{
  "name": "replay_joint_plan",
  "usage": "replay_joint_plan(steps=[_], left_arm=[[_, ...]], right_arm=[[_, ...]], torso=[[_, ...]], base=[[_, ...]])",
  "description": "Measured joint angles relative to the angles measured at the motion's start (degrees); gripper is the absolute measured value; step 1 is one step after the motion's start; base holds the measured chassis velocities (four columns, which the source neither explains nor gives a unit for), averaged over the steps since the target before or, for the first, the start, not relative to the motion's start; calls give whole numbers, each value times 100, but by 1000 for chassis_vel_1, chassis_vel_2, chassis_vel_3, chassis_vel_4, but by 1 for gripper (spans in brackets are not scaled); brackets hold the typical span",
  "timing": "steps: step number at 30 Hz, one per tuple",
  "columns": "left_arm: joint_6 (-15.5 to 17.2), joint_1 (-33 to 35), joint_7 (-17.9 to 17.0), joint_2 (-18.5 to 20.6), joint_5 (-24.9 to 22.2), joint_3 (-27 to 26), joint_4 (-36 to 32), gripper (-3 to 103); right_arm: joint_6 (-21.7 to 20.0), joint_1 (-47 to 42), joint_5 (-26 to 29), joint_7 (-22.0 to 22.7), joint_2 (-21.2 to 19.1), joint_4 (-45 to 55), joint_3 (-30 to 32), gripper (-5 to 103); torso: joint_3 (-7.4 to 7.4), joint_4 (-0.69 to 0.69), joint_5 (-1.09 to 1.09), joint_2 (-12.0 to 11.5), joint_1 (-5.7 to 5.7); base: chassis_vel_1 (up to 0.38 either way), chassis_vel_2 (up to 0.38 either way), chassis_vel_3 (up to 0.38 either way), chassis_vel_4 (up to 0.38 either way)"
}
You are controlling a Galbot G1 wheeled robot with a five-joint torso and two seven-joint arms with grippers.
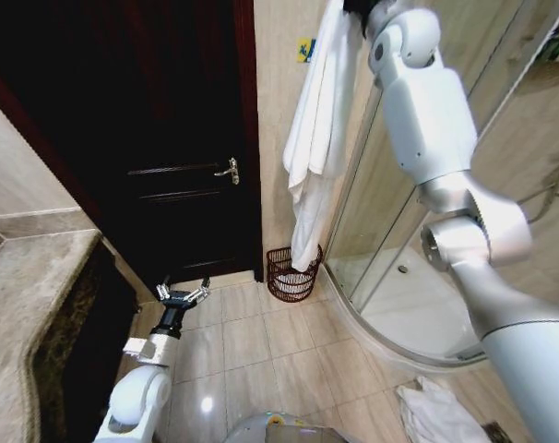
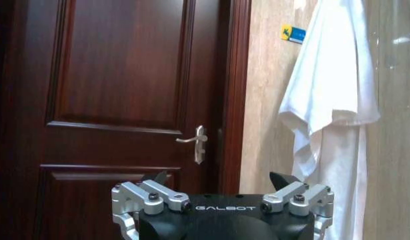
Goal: Discard the used towel into the hamper.
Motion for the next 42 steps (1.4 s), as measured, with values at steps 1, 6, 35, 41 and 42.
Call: replay_joint_plan(steps=[1,6,35,41,42], left_arm=[[3,-24,1,0,2,6,5,100],[17,-52,2,-9,5,27,5,100],[-29,1,12,6,-20,-6,27,100],[-13,4,14,7,-15,-6,-21,100],[-13,4,14,7,-15,-6,-21,100]], right_arm=[[5,-34,-12,-2,7,0,-2,5],[11,-141,-34,-3,39,22,-22,5],[36,-1231,17,191,-248,740,-218,5],[95,-1262,7,155,-234,653,-169,5],[95,-1262,7,155,-234,653,-169,5]], torso=[[0,-1,-1,0,0],[0,0,-1,0,0],[0,1,-1,0,0],[0,0,-2,0,0],[0,0,-2,0,0]], base=[[0,0,0,0],[0,0,0,0],[0,0,0,0],[0,0,0,0],[0,0,0,0]])
